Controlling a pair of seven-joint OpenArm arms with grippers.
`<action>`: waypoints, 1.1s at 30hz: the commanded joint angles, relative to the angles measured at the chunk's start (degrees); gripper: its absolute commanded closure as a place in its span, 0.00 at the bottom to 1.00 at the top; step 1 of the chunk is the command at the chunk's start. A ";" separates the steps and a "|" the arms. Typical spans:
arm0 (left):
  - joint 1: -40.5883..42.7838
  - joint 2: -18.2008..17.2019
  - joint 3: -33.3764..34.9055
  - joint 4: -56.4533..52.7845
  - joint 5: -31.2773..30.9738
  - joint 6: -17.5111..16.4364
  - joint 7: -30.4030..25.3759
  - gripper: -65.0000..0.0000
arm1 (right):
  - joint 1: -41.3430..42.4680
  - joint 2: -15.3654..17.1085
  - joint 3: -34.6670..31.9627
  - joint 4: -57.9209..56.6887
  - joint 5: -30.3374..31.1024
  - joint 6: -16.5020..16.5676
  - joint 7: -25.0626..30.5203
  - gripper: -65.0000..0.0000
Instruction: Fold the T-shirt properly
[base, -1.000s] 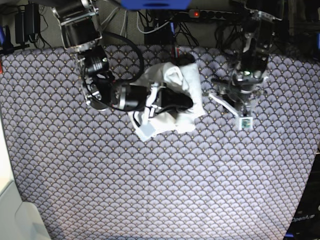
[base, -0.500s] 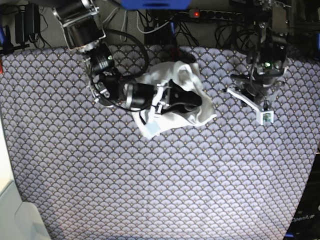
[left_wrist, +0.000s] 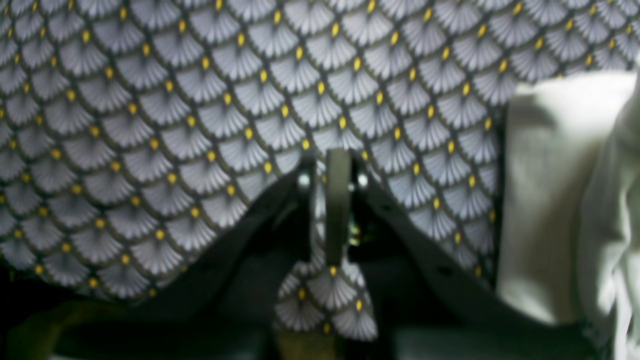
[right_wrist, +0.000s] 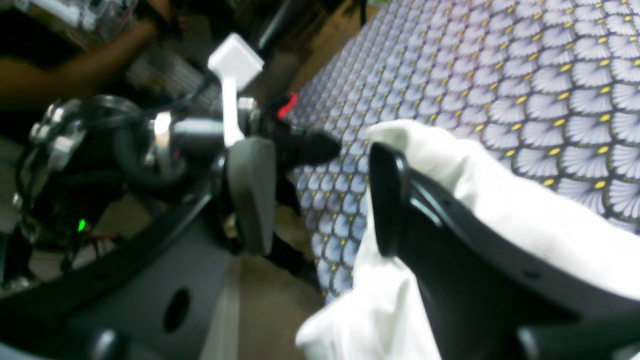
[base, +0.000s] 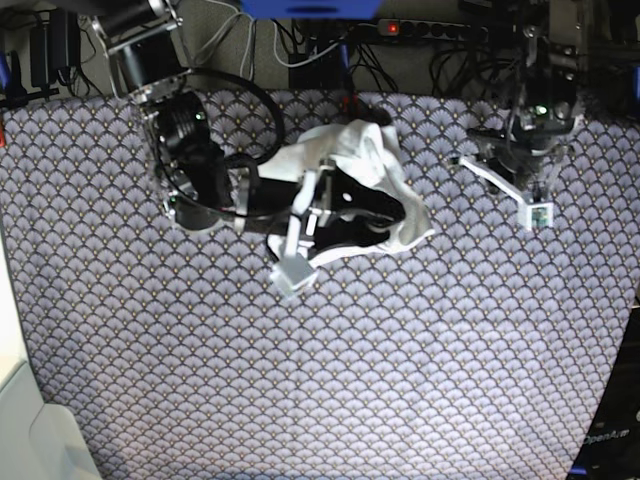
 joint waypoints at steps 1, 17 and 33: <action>0.09 -0.74 -1.40 1.61 0.61 0.22 -0.83 0.95 | 0.95 0.58 0.38 1.15 1.95 0.41 1.50 0.52; 1.15 -0.12 -4.56 4.69 0.08 0.13 -1.01 0.95 | -0.36 12.18 0.82 0.63 1.95 0.41 2.20 0.52; 1.50 -0.12 -4.47 4.69 0.08 0.13 -0.92 0.95 | -3.44 7.87 0.03 -5.35 1.86 0.41 5.80 0.52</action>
